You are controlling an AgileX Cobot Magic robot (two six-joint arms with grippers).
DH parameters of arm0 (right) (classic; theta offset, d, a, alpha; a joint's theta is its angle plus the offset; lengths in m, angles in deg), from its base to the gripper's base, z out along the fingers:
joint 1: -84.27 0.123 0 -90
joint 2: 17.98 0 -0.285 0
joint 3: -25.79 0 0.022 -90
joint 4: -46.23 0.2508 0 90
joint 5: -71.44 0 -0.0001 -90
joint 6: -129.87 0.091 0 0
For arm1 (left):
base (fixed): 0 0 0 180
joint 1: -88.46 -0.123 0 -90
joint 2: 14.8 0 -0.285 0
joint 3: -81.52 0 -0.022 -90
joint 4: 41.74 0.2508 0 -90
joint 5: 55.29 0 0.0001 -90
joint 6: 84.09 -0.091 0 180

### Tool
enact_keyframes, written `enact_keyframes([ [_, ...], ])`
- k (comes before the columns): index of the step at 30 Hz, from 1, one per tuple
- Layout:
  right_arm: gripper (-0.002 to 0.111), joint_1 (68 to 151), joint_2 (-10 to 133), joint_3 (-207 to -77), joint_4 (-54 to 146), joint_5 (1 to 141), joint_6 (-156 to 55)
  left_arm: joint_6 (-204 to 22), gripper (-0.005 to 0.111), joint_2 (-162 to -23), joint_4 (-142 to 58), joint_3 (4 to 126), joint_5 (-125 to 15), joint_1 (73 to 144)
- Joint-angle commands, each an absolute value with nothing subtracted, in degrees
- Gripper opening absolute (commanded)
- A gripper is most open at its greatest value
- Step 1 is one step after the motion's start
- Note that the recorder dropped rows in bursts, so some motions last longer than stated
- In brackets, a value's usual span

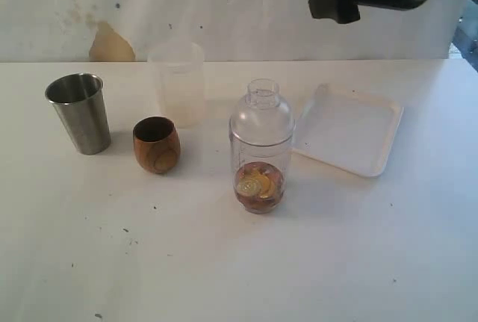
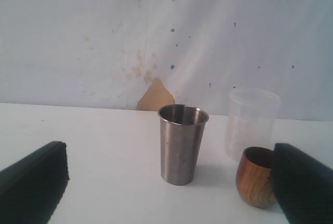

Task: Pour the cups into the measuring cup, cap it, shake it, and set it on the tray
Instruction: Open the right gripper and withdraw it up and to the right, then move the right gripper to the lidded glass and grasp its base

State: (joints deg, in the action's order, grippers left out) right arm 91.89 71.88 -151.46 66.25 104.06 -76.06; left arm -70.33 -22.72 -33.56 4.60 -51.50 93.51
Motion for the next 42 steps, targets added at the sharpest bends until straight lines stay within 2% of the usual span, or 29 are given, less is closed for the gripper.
enact_keyframes([
  [1,0.083,91.61,64.84,-142.66,66.94,97.26,-77.74,-70.19,0.105,-22.58,-33.55,4.3,-51.77,93.81],
  [11,0.083,95.66,49.4,-124.26,70.38,92.16,-85.64,-70.19,0.105,-22.58,-33.55,4.3,-51.77,93.81],
  [20,0.083,96.94,36.19,-105.75,74.98,79.42,-87.4,-70.19,0.105,-22.58,-33.55,4.3,-51.77,93.81],
  [26,0.083,96.94,35.82,-97.53,84.34,67.14,-87.4,-70.19,0.105,-22.58,-33.55,4.3,-51.77,93.81],
  [36,0.083,96.94,45.58,-96.97,85.23,69.14,-84.66,-70.19,0.105,-22.58,-33.55,4.3,-51.77,93.81],
  [42,0.083,101.01,48.67,-94.24,75.78,51.88,-79.6,-70.19,0.105,-22.58,-33.55,4.3,-51.77,93.81],
])
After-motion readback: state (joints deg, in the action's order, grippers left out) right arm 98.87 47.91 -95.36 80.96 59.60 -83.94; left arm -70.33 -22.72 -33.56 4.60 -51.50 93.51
